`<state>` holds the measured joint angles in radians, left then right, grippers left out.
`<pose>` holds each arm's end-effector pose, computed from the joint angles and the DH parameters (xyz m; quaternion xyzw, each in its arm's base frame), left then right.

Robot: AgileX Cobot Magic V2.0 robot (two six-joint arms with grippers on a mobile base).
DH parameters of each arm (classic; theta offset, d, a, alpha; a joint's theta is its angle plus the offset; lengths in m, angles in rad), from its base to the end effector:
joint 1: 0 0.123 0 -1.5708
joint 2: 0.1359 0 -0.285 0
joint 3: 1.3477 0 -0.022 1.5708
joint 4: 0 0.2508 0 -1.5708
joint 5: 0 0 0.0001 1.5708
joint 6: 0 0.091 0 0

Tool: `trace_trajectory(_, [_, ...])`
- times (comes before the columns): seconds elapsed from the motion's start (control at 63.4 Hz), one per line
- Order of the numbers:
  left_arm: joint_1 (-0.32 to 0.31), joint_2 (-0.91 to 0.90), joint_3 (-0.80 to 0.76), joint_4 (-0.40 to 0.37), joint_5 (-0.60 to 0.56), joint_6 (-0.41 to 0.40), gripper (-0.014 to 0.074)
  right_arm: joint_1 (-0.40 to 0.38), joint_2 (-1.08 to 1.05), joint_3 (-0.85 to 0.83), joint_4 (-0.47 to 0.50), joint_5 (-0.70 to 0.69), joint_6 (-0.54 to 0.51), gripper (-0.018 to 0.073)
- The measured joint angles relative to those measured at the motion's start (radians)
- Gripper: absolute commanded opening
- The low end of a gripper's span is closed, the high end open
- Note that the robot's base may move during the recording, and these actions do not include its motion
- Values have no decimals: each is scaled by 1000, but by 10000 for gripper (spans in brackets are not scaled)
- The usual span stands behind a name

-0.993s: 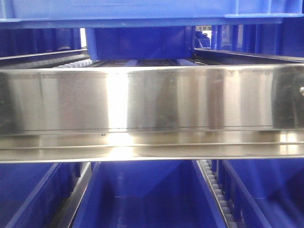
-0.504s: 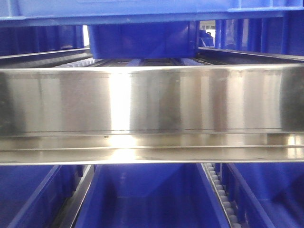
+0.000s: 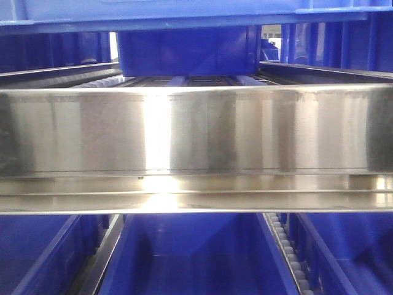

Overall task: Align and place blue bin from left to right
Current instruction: 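Pull the raised blue bin back toward the robot, clear of the rack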

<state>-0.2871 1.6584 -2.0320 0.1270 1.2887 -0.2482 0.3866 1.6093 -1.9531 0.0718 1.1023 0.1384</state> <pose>0.3284 -0.0854 0.4657 0.0124 0.9299 -0.0348 0.3660 0.3120 0.1333 0.4720 -0.1107 0.8931 0.1474 0.4103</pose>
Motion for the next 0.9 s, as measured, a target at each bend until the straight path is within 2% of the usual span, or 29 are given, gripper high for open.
trace_trajectory(0.694, [0, 0, 0, 0, -8, -4, -16, 0, 0, 0, -2, -18, 0, -76])
trace_trajectory(0.898, [0, 0, 0, 8, -54, -2, -16, 0, 0, 0, -8, -21, 0, -76])
